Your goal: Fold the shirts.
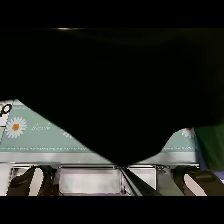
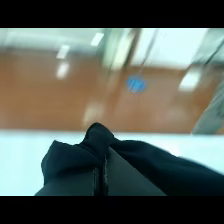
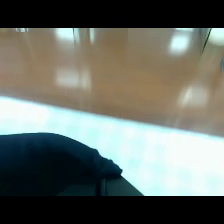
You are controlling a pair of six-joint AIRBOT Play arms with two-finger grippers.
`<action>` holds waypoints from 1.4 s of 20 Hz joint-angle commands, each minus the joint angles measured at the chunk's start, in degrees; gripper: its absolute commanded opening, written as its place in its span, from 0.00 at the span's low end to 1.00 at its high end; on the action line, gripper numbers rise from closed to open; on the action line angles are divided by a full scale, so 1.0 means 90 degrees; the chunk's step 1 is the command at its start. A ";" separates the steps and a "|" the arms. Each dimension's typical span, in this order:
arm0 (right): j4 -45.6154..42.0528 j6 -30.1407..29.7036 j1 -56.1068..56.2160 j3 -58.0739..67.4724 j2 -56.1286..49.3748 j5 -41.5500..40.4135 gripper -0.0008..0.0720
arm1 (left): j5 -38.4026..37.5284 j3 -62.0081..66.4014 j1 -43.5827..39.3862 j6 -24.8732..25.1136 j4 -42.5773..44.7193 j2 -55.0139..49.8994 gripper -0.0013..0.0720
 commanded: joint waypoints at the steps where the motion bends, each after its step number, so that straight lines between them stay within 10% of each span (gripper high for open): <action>1: 0.0306 -0.0068 -0.0005 -0.0792 -0.0639 -0.0289 0.05 | -0.0226 -0.2608 -0.0126 0.0032 -0.0367 0.0639 0.04; 6: 0.1158 -0.0381 -0.0005 -0.0789 -0.2844 -0.0634 0.05 | 0.2093 -0.5770 -0.1076 0.0733 -0.0794 -0.0151 0.04; 11: 0.2242 -0.0726 -0.0005 -0.0403 -0.4923 -0.1154 0.05 | 0.4112 -0.5685 -0.1875 0.0848 -0.0797 -0.2577 0.04; 14: 0.2346 -0.0401 -0.0114 -0.0160 -0.5503 -0.1115 0.57 | 0.4005 -0.5180 -0.1936 0.0845 -0.0797 -0.3859 0.04; 20: 0.1178 -0.0459 -0.1304 -0.1151 -0.4439 0.0874 0.58 | 0.3718 -0.4881 -0.1923 0.0850 -0.0789 -0.4252 0.04; 28: 0.2671 -0.0833 -0.1292 -0.7822 -0.0865 -0.0624 0.58 | 0.3592 -0.4886 -0.1936 0.0850 -0.0787 -0.4255 0.04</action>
